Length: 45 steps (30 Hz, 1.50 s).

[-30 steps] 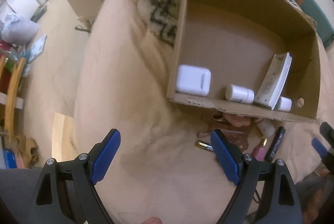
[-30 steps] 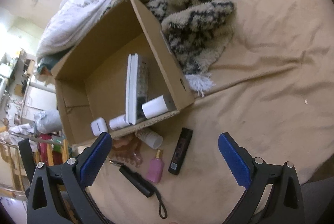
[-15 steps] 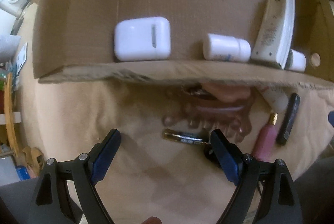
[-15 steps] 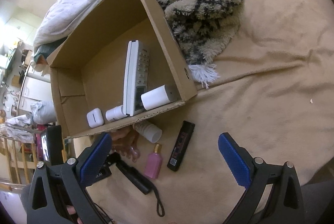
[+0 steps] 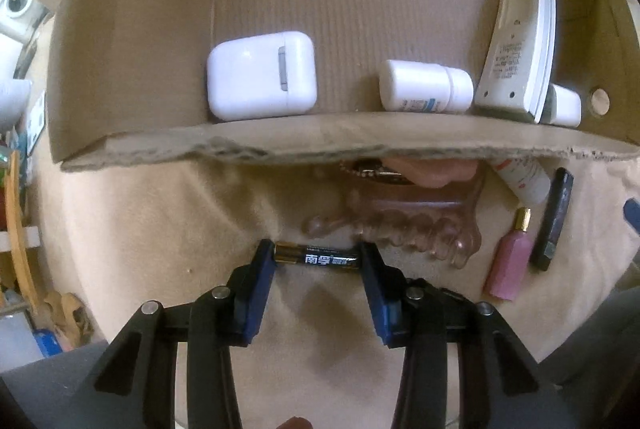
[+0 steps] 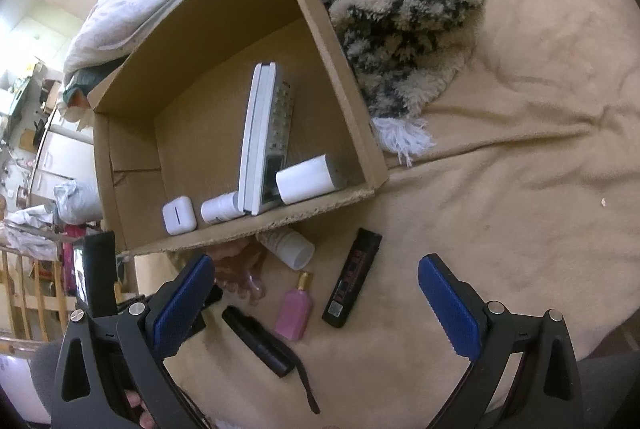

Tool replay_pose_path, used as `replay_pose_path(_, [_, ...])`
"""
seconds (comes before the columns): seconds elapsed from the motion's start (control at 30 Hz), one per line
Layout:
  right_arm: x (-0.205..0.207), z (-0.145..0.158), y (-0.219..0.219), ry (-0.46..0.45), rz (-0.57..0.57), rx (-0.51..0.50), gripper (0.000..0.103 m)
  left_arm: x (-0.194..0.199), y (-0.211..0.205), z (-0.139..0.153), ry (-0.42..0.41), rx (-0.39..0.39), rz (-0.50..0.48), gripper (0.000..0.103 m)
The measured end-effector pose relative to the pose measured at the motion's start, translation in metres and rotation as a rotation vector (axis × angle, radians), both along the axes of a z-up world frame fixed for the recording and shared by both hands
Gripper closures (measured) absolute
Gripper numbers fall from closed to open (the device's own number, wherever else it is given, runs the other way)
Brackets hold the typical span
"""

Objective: Organize rigid objects
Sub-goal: 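Grasp the black AA battery with the left tool while the right tool grasps the black flashlight, then lift the battery and flashlight and carry both over the box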

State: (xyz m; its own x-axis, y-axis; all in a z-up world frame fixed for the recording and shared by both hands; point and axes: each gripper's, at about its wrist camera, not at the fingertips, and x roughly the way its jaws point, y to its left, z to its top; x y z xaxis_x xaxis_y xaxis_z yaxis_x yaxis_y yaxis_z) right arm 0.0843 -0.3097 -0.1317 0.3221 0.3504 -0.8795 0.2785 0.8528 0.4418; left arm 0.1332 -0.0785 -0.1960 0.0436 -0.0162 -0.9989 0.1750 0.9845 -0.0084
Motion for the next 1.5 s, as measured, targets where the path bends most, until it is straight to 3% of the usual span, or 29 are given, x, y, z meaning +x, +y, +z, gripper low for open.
replay_pose_path(0.2, [-0.015,-0.027,0.016,0.156,0.037,0.211,0.0,-0.008,0.026,0.023,-0.03,-0.043,0.088,0.063])
replay_pose_path(0.33, [-0.047,-0.051,0.038,0.288,-0.136,0.359,0.0,-0.007,0.049,0.045,-0.097,-0.042,0.183,0.063])
replay_pose_path(0.43, [-0.063,-0.06,0.052,0.336,-0.306,0.381,0.0,-0.005,0.07,0.056,-0.133,-0.033,0.256,0.063])
replay_pose_path(0.7, [-0.039,-0.063,0.105,0.407,-0.439,0.128,0.0,-0.004,0.105,0.07,-0.165,-0.056,0.365,0.063])
replay_pose_path(0.93, [-0.016,-0.075,0.139,0.436,-0.38,-0.164,0.0,-0.002,0.11,0.073,-0.165,-0.085,0.387,0.063])
replay_pose_path(1.1, [-0.014,-0.071,0.156,0.406,-0.275,-0.274,0.0,-0.003,0.101,0.079,-0.165,-0.087,0.375,0.063])
replay_pose_path(1.23, [-0.016,-0.065,0.171,0.365,-0.187,-0.301,0.013,-0.004,0.094,0.077,-0.148,-0.102,0.375,0.063])
replay_pose_path(1.27, [-0.017,-0.063,0.171,0.359,-0.172,-0.31,0.028,-0.004,0.09,0.078,-0.143,-0.116,0.376,0.063])
replay_pose_path(1.3, [-0.019,-0.059,0.172,0.345,-0.16,-0.313,0.034,-0.005,0.087,0.079,-0.148,-0.118,0.373,0.063])
replay_pose_path(1.33, [-0.021,-0.053,0.172,0.33,-0.146,-0.316,0.056,-0.005,0.084,0.081,-0.157,-0.114,0.367,0.063])
replay_pose_path(1.37, [-0.022,-0.049,0.171,0.315,-0.132,-0.306,0.07,-0.005,0.081,0.083,-0.163,-0.114,0.362,0.063])
replay_pose_path(1.43, [-0.026,-0.043,0.169,0.291,-0.097,-0.291,0.09,-0.004,0.076,0.087,-0.171,-0.127,0.355,0.063])
replay_pose_path(1.5, [-0.031,-0.039,0.16,0.268,-0.091,-0.263,0.097,-0.003,0.072,0.092,-0.196,-0.112,0.339,0.063])
